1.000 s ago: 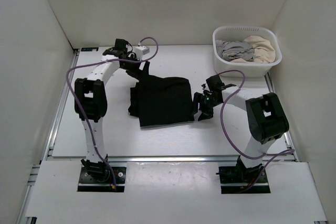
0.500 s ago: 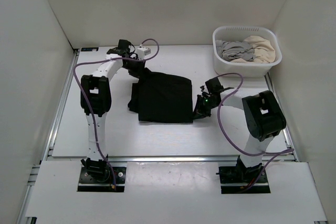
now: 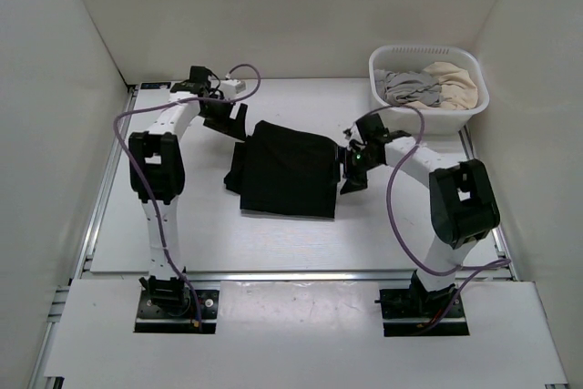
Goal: Fold and stack the trousers
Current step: Fold the trousers
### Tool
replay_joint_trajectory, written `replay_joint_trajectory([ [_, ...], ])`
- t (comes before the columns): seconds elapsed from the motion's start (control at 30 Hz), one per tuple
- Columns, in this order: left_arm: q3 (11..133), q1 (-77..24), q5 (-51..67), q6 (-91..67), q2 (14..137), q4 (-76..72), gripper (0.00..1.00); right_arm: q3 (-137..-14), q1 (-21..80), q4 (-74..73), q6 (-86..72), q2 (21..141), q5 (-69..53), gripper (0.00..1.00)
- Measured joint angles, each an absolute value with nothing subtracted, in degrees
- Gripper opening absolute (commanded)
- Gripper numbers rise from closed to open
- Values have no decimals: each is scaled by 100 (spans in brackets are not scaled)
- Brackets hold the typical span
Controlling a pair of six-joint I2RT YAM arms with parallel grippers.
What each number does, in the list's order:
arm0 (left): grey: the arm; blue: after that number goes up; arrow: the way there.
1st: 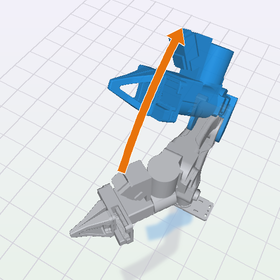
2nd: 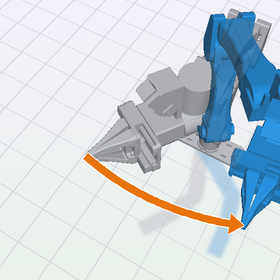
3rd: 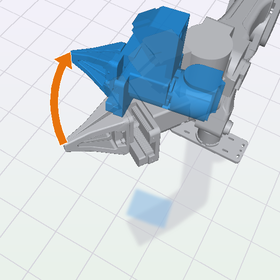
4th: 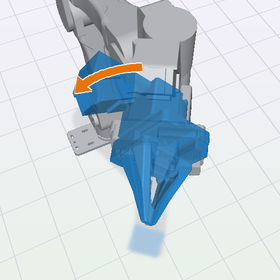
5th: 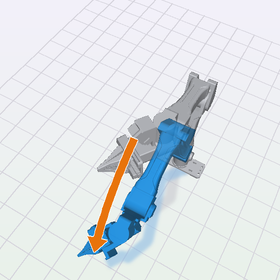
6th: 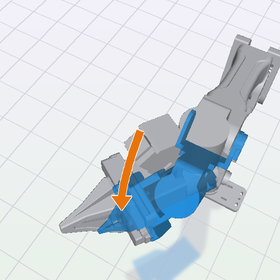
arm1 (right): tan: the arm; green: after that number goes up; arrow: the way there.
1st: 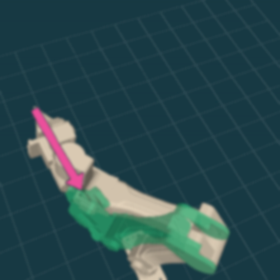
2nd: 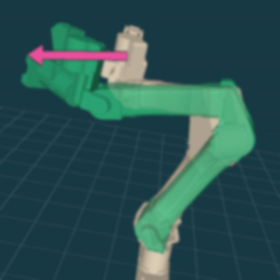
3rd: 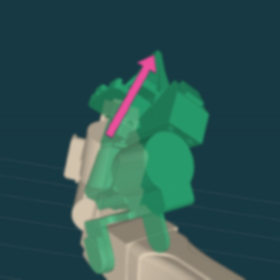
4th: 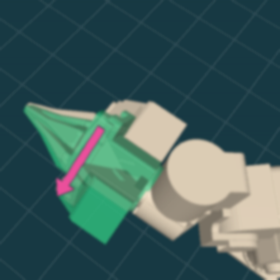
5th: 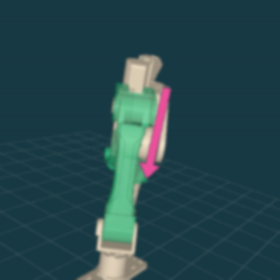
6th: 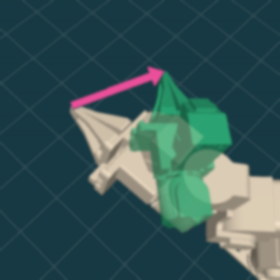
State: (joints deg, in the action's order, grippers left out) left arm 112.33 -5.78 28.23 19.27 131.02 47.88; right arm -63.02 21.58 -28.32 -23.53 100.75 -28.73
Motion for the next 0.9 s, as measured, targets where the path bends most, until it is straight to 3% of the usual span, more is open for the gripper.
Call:
replay_joint_trajectory([
  [0.2,9435,-609,2746,2366,11161,5321,100,-7553,1850,-3336,-2215,10145,-1708,71],
  [0.3,8346,-816,3079,2565,10167,5592,100,-8534,1664,-3448,-2154,10757,-1485,71],
  [0.43,7498,-1028,3385,2604,10123,5739,100,-9498,1610,-3295,-2051,11802,-1476,71],
  [0.63,7244,-1181,3326,2390,10600,5341,100,-9574,1632,-3288,-2045,12529,-1752,68],
  [0.73,7111,-1461,3208,2290,10617,5028,100,-9592,1632,-3262,-2018,12532,-1824,36],
  [0.77,7008,-1549,3122,2276,10619,4919,100,-9590,1632,-3253,-2023,12536,-1835,17],
  [0.87,6726,-1756,2921,2224,10547,4716,100,-9594,1627,-3197,-2134,12558,-1876,0],
  [0.9,6672,-1787,2862,2220,10510,4646,100,-9614,1621,-3181,-2178,12578,-1879,0],
])
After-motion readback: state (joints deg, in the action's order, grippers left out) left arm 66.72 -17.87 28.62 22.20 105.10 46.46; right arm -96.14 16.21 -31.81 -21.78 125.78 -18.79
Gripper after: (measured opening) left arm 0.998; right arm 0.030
